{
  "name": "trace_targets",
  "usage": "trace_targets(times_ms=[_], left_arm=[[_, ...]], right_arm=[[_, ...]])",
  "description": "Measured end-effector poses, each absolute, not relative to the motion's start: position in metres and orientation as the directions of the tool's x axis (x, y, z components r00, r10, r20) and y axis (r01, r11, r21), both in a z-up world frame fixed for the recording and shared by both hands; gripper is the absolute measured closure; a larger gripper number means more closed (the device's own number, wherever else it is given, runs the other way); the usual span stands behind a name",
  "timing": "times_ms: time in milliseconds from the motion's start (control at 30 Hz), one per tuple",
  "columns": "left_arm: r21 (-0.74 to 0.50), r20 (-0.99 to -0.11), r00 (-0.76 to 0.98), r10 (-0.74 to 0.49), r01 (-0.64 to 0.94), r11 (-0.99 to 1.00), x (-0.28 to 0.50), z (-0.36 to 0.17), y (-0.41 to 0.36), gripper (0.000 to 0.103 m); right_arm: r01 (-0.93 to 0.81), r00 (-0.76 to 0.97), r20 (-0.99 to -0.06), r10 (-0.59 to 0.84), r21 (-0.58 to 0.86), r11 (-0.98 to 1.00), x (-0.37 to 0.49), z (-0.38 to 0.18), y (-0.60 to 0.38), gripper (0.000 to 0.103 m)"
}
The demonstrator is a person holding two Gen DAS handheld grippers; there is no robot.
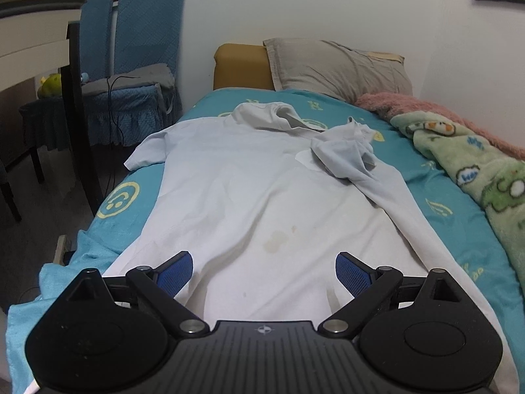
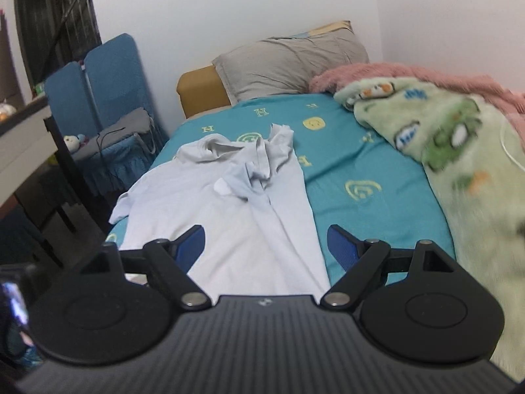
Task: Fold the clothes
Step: 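Grasp the shirt side edge with the left gripper and fold it inward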
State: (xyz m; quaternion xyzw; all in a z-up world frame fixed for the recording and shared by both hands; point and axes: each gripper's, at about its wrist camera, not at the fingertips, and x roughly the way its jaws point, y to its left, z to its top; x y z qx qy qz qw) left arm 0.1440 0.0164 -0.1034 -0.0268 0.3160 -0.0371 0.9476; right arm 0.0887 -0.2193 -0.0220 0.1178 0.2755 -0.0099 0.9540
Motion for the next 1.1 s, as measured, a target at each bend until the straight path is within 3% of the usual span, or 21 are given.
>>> trace_targets(times_ms=[400,467,567,700,933,1033,1100], left_arm=[[0.13,-0.584,0.81,-0.06,0.166,0.977,0.153,-0.112,-0.022,0.008],[0.124,-0.582,0.81,-0.073,0.178,0.976,0.178,-0.11,-0.032,0.009],[0.102,-0.575,0.81,-0.114,0.209,0.973,0.23,-0.108,-0.054,0.022],[0.064,-0.583,0.799,-0.146,0.224,0.972,0.306,-0.109,-0.091,0.028],[0.041,-0.575,0.796,-0.191,0.261,0.964,0.409,-0.116,-0.151,0.029],[0.058,-0.636,0.76,-0.131,0.217,0.974,0.445,-0.13,-0.161,0.044],[0.002,-0.667,0.732,-0.139,0.189,0.982,0.462,-0.137,-0.154,0.064]], right_arm=[[0.067,0.854,-0.513,0.086,0.272,0.96,0.09,-0.035,-0.25,0.02],[0.101,0.851,-0.522,0.054,0.265,0.959,0.095,-0.041,-0.255,0.02],[0.155,0.842,-0.538,0.027,0.29,0.944,0.104,-0.05,-0.268,0.02],[0.218,0.826,-0.564,0.005,0.328,0.919,0.118,-0.063,-0.283,0.02],[0.296,0.806,-0.592,-0.008,0.392,0.871,0.14,-0.082,-0.309,0.02],[0.321,0.793,-0.609,-0.005,0.411,0.853,0.148,-0.091,-0.316,0.02],[0.337,0.784,-0.621,-0.003,0.422,0.842,0.154,-0.097,-0.32,0.02]])
